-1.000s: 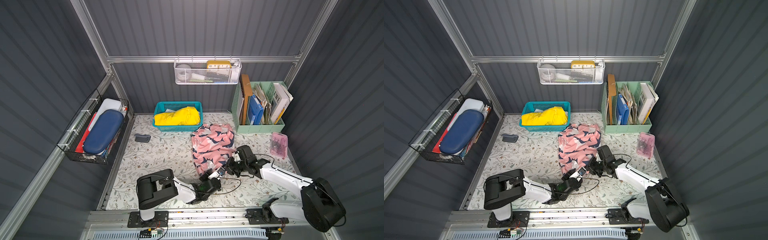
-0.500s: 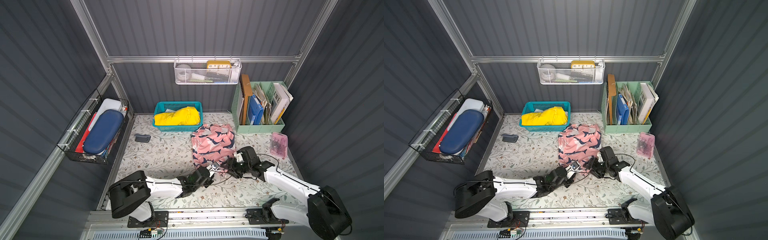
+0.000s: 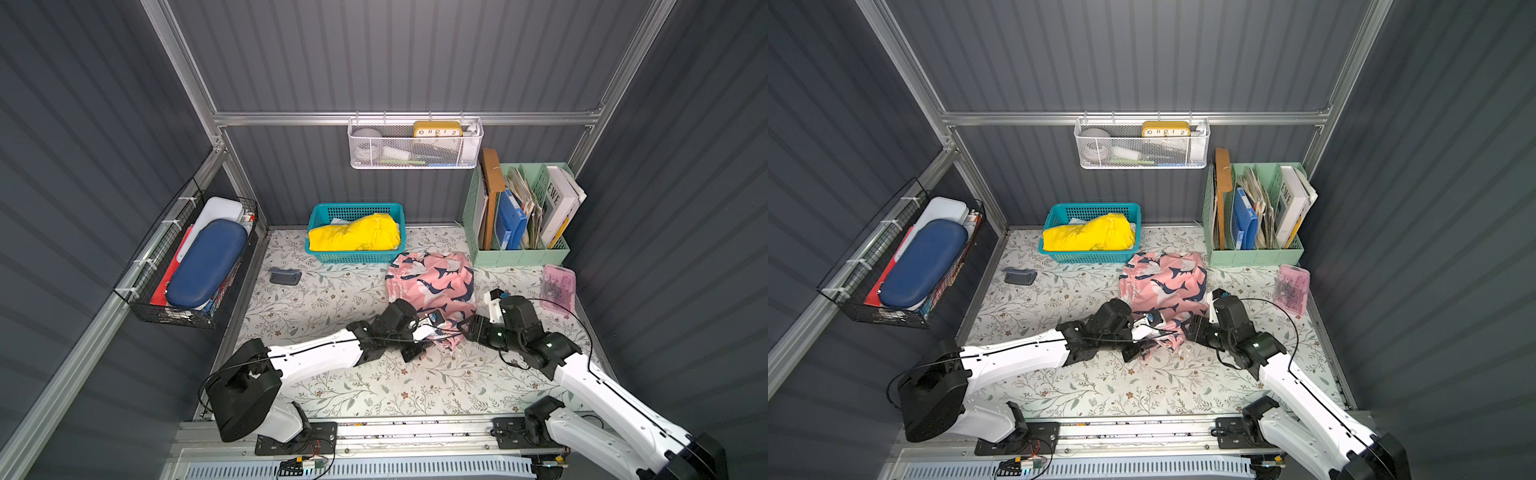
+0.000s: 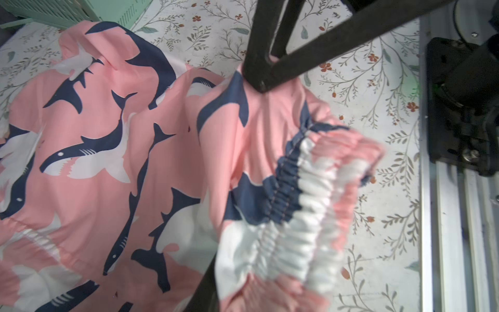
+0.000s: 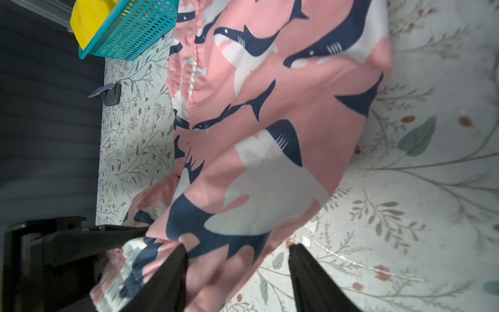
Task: Roll up the shorts
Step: Roll the shorts at the center of the board.
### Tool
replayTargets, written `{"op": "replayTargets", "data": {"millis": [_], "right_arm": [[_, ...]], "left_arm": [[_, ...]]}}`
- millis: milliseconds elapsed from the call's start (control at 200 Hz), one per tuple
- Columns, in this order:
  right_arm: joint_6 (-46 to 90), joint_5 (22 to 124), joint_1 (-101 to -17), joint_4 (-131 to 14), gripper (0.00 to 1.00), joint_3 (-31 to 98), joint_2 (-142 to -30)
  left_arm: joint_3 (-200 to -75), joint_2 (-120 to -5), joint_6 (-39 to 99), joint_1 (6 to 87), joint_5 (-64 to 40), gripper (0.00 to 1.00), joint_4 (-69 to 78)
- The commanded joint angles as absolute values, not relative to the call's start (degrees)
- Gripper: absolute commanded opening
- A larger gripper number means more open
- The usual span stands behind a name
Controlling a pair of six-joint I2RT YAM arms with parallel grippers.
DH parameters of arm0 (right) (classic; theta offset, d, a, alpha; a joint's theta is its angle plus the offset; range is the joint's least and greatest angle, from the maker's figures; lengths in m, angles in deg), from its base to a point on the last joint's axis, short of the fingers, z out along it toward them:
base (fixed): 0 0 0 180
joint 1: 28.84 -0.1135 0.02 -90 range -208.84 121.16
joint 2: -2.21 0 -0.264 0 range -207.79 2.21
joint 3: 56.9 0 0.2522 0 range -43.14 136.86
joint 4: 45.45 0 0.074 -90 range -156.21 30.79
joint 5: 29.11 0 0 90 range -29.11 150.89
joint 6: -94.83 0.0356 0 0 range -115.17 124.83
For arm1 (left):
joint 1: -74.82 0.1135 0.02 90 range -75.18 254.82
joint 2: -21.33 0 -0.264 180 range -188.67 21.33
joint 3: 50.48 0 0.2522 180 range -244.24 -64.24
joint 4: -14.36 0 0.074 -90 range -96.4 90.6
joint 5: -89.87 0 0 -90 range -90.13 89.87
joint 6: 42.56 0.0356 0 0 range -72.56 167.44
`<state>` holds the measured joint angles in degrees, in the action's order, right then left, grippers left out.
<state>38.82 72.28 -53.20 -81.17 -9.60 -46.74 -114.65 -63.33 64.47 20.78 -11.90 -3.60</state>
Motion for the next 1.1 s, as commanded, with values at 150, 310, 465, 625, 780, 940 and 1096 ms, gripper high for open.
{"op": "replayTargets", "data": {"millis": [150,310,465,625,780,940,1096], "right_arm": [[16.56,65.32,-53.03,-78.05,0.62,-9.45,-42.18],[7.52,65.63,-53.14,-77.87,0.61,-8.1,-41.56],[-1.33,70.8,-53.28,-77.51,0.62,-7.5,-38.84],[-13.44,74.4,-53.5,-79.84,0.61,-8.68,-36.3],[-24.61,78.4,-54.64,-84.95,0.61,-8.77,-35.54],[-31.71,81.79,-56.57,-82.69,0.66,-10.66,-33.2],[-40.57,78.99,-60.58,-82.46,0.71,-11.49,-34.56]], "left_arm": [[-125.66,-70.4,71.46,24.28,-25.38,0.3,-19.73],[-133.34,-76.76,74.75,25.63,-31.9,0.27,-27.81],[-142.83,-83.9,77.35,28.24,-37.3,0.27,-36.31],[-151.25,-91.65,81.19,30.3,-38.49,0.28,-45.91],[-157.62,-97.55,84.71,32.38,-41.17,0.28,-53.55],[-161.51,-102.42,85.96,33.83,-42.86,0.29,-57.71],[-165.93,-107.57,86.72,34.97,-43.56,0.3,-60.58]]}}
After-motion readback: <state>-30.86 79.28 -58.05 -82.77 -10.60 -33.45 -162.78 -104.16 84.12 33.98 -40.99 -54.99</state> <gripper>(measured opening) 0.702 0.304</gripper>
